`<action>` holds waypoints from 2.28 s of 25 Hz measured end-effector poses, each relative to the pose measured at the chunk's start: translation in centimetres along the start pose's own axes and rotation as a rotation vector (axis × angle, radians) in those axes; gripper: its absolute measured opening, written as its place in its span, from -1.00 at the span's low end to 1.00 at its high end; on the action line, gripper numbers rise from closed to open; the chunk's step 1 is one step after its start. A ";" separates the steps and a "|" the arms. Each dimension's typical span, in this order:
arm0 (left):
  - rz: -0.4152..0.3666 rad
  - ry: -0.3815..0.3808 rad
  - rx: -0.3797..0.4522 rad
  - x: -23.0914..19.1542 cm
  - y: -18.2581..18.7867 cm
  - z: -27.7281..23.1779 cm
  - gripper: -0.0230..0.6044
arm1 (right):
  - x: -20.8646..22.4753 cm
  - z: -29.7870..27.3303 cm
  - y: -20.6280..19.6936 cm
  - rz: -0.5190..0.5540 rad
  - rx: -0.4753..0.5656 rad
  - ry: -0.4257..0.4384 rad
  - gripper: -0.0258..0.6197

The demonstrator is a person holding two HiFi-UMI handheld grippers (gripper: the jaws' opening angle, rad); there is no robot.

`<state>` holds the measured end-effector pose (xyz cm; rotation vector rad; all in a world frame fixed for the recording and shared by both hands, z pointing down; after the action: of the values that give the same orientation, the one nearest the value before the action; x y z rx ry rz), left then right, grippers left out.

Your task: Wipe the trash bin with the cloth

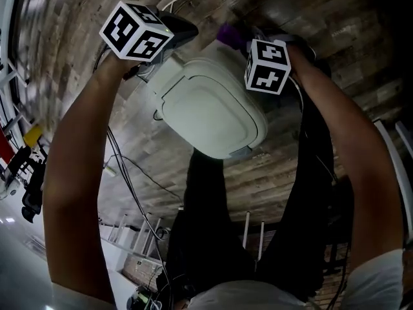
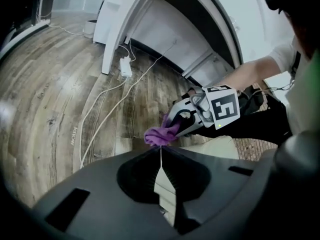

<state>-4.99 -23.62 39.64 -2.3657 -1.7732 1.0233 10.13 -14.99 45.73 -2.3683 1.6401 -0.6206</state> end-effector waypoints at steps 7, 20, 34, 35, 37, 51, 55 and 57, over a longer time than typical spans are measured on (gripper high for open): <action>-0.003 -0.046 0.014 -1.3 -0.5 -1.2 -0.90 | -0.5 -1.9 4.5 0.141 0.025 0.080 -0.61; 0.016 -0.098 0.052 -0.8 1.1 -3.5 -0.90 | -3.1 -0.7 0.1 0.176 -0.009 0.147 -0.61; -0.147 -0.143 -0.104 1.1 4.9 -6.1 -0.90 | -7.6 1.0 -5.7 0.134 -0.022 0.193 -0.61; -0.157 -0.150 -0.108 1.4 5.4 -6.4 -0.90 | -8.0 1.0 -6.3 0.130 -0.026 0.196 -0.61; -0.166 -0.163 -0.107 2.0 6.3 -7.2 -0.90 | -8.8 1.2 -7.4 0.120 -0.035 0.205 -0.61; -0.197 -0.202 -0.134 4.2 9.4 -11.4 -0.90 | -13.8 1.2 -13.0 0.118 -0.121 0.296 -0.61; -0.200 -0.213 -0.134 4.7 10.1 -12.2 -0.90 | -15.1 1.4 -14.1 0.172 -0.156 0.349 -0.61; -0.205 -0.222 -0.141 4.9 10.3 -12.7 -0.90 | -15.7 1.4 -14.8 0.210 -0.188 0.386 -0.61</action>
<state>10.82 -18.49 43.30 -2.1536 -2.1796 1.2078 18.56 4.84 46.63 -2.2557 2.1609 -0.9664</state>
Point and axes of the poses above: the fingertips, and each gripper's own axes: z backward along the fingers, x to its right, y out of its top, the point moved 9 cm from there along z, backward along the fingers, and after that the axes turned 15 degrees about -z, right-handed, at the moved point
